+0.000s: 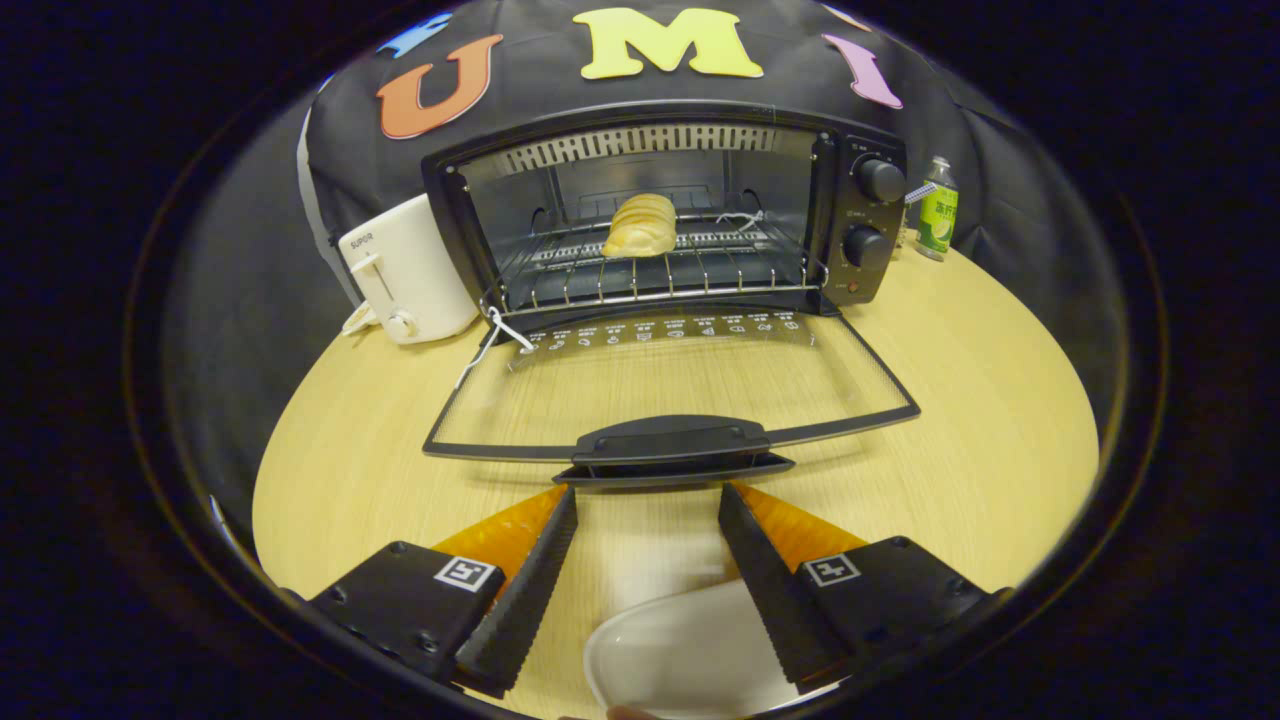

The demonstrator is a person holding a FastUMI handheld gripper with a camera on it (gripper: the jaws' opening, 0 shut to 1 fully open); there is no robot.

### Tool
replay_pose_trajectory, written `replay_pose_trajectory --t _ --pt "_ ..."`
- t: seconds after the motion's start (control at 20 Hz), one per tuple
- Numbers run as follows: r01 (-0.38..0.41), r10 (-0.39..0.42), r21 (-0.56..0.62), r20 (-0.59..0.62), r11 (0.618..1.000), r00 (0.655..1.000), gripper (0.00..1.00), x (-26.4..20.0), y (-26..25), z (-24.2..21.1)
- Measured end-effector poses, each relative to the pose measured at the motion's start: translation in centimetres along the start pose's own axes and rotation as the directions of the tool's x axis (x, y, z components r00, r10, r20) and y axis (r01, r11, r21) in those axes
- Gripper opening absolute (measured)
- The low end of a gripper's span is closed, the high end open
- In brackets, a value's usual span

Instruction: Open the toaster oven, put the food inside, and close the toaster oven door.

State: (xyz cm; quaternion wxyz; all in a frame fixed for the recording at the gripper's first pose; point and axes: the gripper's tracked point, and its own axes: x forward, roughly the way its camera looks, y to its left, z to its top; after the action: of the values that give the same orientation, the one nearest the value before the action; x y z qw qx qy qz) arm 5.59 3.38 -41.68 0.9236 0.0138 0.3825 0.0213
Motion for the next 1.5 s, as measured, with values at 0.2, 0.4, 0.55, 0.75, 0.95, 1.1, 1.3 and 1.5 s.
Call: replay_pose_trajectory --t 0.2,0.4,0.55,0.75,0.95,1.1,1.3,1.5 --pt "-0.002 0.002 0.004 0.026 1.000 1.000 0.96 -0.3 -0.1 0.2" --pt "-0.012 0.012 0.012 0.070 1.000 0.997 0.96 -1.0 -0.1 0.8" --pt "-0.024 0.021 0.030 0.094 0.999 0.995 0.96 -1.3 0.1 1.2" --pt "-0.042 0.035 0.066 0.101 0.997 0.994 0.96 -1.0 0.1 1.1" --pt "-0.049 0.041 0.068 0.115 0.996 0.992 0.96 -1.4 0.2 1.3" --pt "-0.045 0.038 0.039 0.182 0.998 0.983 0.96 -2.8 0.4 2.6" --pt "-0.019 0.036 -0.051 0.369 0.999 0.929 0.96 -5.1 0.6 7.4" --pt "-0.004 0.034 -0.072 0.419 0.997 0.907 0.96 -6.1 0.0 8.5"
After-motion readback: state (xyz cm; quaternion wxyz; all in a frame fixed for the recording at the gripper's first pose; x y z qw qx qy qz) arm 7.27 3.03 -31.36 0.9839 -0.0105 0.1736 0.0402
